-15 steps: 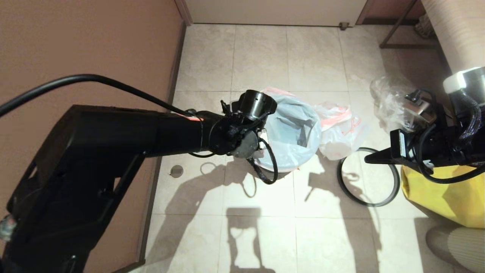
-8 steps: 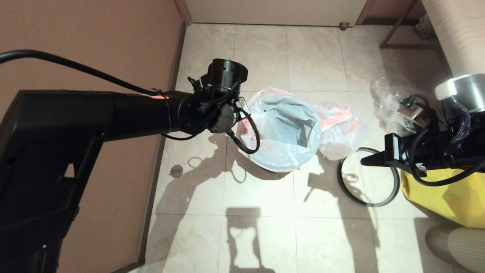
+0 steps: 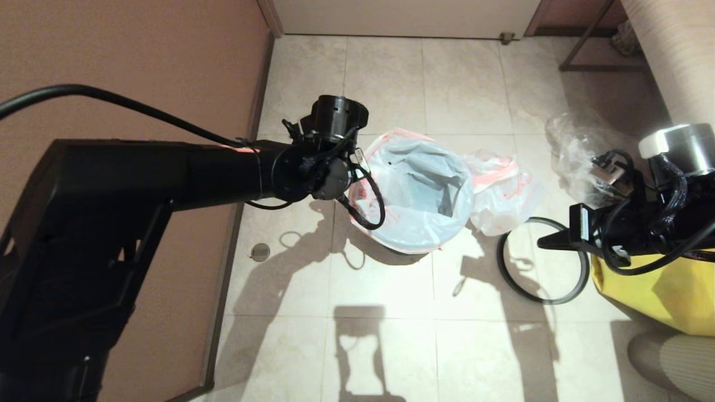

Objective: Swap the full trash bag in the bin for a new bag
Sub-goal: Put the new garbage bag on the trash can

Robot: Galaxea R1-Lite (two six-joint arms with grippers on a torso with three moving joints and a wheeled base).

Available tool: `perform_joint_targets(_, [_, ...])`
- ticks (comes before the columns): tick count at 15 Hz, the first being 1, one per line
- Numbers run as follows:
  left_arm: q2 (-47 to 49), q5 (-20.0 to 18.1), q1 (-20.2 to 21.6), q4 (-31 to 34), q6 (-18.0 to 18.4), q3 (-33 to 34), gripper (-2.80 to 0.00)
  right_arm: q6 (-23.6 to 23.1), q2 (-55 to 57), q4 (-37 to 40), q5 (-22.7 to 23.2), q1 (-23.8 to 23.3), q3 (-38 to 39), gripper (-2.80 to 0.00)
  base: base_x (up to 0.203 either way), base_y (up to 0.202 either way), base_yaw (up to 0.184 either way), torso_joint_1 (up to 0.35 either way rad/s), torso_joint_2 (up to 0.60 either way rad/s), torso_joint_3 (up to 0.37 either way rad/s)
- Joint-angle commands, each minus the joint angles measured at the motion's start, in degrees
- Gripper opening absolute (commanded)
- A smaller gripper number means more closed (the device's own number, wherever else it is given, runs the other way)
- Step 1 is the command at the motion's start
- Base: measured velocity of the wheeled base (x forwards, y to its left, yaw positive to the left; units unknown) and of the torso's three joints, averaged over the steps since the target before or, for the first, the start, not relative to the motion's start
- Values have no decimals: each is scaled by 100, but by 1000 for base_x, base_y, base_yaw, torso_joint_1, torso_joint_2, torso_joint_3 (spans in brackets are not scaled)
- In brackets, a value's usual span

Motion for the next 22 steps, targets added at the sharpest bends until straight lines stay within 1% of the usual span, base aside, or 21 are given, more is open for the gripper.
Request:
perform_joint_targets(1, [288,19,19,-67,-22,-52,-280,12,14,-93,13,-10,146,-280,0,0,0,0,0,0])
perform_joint_targets(4, [360,-16,22,-178,-23,-44,-280,12,39,-373,13,-10,361,-280,0,0,0,0,0,0])
perform_joint_targets(8, [386,-134,-13,-209,-41,-35,-280,12,109,-409,22,-10,375,-280,0,0,0,0,0,0])
perform_joint_targets(11, [488,-143,0,-418,-38,-43,-280,12,154,-553,22,-10,459,-280,0,0,0,0,0,0])
perform_joint_targets(14, [711,-122,111,-769,22,-53,-280,12,163,-763,31,-10,576,-280,0,0,0,0,0,0])
perform_joint_targets(16, [762,-121,154,-797,77,-56,-280,12,154,-779,31,-1,576,-280,0,0,0,0,0,0])
perform_joint_targets(20, [895,-121,241,-811,66,-79,-280,7,147,-823,56,101,448,-280,0,0,0,0,0,0])
perform_joint_targets(22, [970,-121,316,-824,74,-88,-280,2,218,-1069,57,209,261,-280,0,0,0,0,0,0])
